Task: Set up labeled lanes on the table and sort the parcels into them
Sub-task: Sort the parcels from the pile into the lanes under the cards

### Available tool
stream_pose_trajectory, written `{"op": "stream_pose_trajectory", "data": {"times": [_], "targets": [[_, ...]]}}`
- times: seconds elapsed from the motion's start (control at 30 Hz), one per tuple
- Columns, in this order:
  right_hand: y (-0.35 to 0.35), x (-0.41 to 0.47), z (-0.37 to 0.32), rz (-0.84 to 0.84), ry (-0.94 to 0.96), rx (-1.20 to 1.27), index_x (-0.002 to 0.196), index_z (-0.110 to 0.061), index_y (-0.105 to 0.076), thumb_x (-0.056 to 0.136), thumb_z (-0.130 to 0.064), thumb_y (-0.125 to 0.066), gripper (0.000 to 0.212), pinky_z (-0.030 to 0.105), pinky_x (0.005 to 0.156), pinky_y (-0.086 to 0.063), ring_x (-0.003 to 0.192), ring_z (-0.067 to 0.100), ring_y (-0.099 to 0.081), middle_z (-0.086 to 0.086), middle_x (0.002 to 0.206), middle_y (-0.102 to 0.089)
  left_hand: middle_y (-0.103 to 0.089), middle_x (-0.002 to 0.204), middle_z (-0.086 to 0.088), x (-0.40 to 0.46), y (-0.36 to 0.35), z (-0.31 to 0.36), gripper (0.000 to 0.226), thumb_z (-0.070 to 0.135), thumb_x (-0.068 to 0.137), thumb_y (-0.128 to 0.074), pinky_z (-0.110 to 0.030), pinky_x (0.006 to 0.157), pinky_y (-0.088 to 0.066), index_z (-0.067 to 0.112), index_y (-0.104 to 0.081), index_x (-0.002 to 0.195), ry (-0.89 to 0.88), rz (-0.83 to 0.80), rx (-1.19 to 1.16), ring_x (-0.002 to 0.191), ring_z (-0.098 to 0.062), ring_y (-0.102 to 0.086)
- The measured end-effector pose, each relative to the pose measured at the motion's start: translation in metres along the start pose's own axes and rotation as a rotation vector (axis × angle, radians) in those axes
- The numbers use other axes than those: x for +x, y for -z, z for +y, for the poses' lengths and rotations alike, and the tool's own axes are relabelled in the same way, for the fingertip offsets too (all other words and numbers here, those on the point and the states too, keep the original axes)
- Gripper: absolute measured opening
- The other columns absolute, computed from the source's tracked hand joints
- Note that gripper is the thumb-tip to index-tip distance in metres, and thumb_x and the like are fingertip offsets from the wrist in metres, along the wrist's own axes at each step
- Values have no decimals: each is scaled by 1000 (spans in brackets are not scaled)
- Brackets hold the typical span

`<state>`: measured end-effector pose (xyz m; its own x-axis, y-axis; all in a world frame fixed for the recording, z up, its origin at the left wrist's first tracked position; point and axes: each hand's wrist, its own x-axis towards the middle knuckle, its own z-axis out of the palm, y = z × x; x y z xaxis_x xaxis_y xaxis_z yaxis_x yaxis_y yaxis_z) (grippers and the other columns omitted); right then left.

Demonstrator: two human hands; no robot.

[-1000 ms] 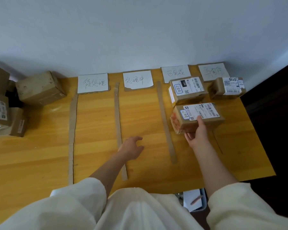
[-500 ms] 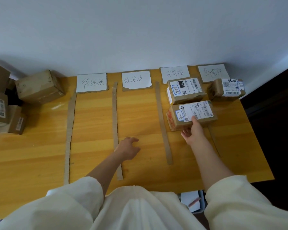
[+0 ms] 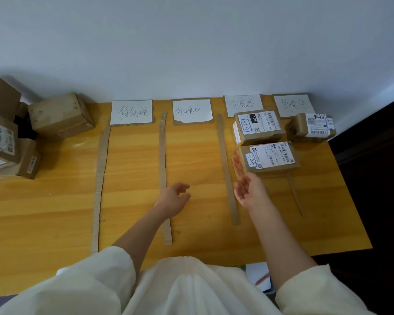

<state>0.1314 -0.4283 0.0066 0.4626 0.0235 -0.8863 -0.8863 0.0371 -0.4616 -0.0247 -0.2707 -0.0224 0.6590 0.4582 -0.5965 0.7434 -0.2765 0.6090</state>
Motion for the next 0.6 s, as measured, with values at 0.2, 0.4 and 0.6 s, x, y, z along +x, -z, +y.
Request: {"op": "stream_pose_trajectory", "data": {"times": [0.2,0.4,0.6], "targets": [[-43,-23,32,-149,8,-281,84,-13,-59,93,-19,-59,11,28,65,-49,65,13,-56,0,76,-61,-61,123,3,-12,31,-23,32,31,96,-54,-28,83,-48,23,-59,126,36,111,-186,113,-15,-57],[-100,-46,66,-249,169,-682,87,-17,-62,95,-26,-57,12,26,61,-49,66,12,-59,-3,81,-63,-63,120,2,-27,71,-65,28,26,95,-55,-26,78,-44,21,-61,122,89,256,-331,102,-13,-57],[-168,-66,103,-382,273,-897,84,-19,-59,96,-24,-56,13,23,53,-41,59,11,-55,-3,77,-61,-65,110,3,-46,118,-110,27,28,95,-56,-25,75,-44,21,-63,120,156,389,-389,101,-16,-61]]}}
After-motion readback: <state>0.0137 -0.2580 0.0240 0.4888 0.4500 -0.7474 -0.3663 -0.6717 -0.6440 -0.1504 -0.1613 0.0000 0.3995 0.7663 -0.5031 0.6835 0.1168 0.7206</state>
